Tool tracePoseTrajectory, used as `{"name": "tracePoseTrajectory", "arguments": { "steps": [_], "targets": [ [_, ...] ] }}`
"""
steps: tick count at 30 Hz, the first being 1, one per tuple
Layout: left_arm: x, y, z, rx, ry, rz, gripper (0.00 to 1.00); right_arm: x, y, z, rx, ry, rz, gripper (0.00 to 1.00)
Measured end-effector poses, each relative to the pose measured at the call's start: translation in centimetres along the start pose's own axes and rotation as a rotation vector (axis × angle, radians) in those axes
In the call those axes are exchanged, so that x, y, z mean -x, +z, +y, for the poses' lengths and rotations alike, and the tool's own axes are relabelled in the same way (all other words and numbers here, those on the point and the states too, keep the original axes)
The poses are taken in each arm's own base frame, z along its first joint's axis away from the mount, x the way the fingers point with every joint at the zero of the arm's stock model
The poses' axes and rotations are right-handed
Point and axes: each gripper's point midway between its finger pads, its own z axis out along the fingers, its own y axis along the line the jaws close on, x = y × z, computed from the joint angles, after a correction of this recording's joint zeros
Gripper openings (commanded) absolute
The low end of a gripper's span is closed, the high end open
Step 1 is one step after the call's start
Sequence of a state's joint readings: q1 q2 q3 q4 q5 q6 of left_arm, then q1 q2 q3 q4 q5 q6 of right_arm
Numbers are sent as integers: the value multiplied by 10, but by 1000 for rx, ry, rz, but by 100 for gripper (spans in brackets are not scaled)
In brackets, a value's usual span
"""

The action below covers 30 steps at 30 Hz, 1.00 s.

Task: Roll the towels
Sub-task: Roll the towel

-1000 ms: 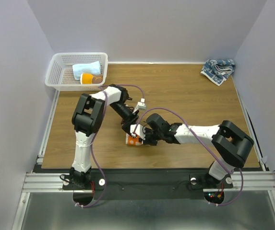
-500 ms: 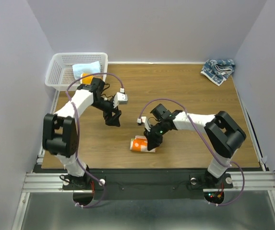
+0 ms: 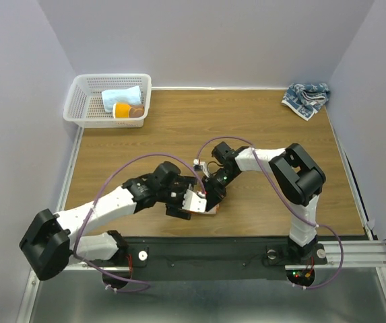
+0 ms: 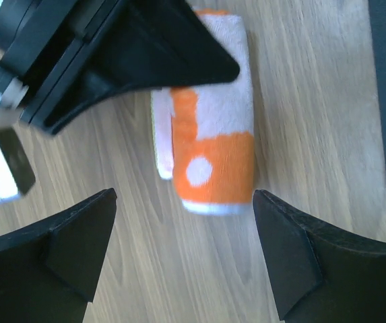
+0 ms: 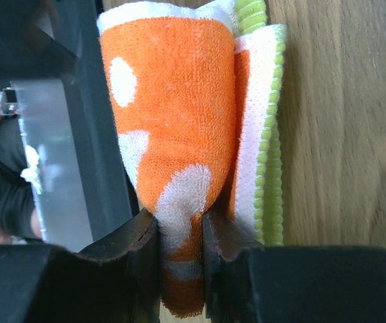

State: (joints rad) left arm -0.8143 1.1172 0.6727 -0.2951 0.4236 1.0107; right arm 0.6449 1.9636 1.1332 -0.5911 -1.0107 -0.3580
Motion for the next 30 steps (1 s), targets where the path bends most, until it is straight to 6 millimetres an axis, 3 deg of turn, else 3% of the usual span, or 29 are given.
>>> {"name": "tracePoseTrajectory", "arguments": {
  "steps": [5, 9, 10, 17, 21, 22, 25, 27, 28, 30],
  "targets": [
    [14, 27, -9, 15, 116, 14, 96, 0, 2, -2, 59, 61, -3, 1],
    [22, 43, -18, 1, 172, 22, 83, -1, 2, -3, 92, 100, -3, 1],
    [20, 47, -18, 3, 174, 34, 76, -1, 2, -3, 100, 109, -3, 1],
    [-13, 61, -24, 9, 122, 149, 59, -2, 1, 0, 111, 113, 2, 1],
    [-18, 65, -26, 4, 97, 167, 43, -3, 1, 0, 110, 111, 8, 17],
    [-18, 66, -25, -1, 91, 169, 40, -3, 0, 0, 108, 113, 8, 34],
    [-15, 67, -22, -44, 48, 165, 28, -3, -5, -2, 91, 125, 9, 52],
    [-14, 68, -16, -76, 1, 157, 23, 0, -13, -3, 68, 124, -5, 58],
    [-14, 69, -12, -92, -29, 154, 19, 3, -21, -6, 35, 116, -19, 68],
    [-17, 69, -6, -118, -76, 154, 17, 9, -35, -9, -6, 105, -48, 72]
  ]
}}
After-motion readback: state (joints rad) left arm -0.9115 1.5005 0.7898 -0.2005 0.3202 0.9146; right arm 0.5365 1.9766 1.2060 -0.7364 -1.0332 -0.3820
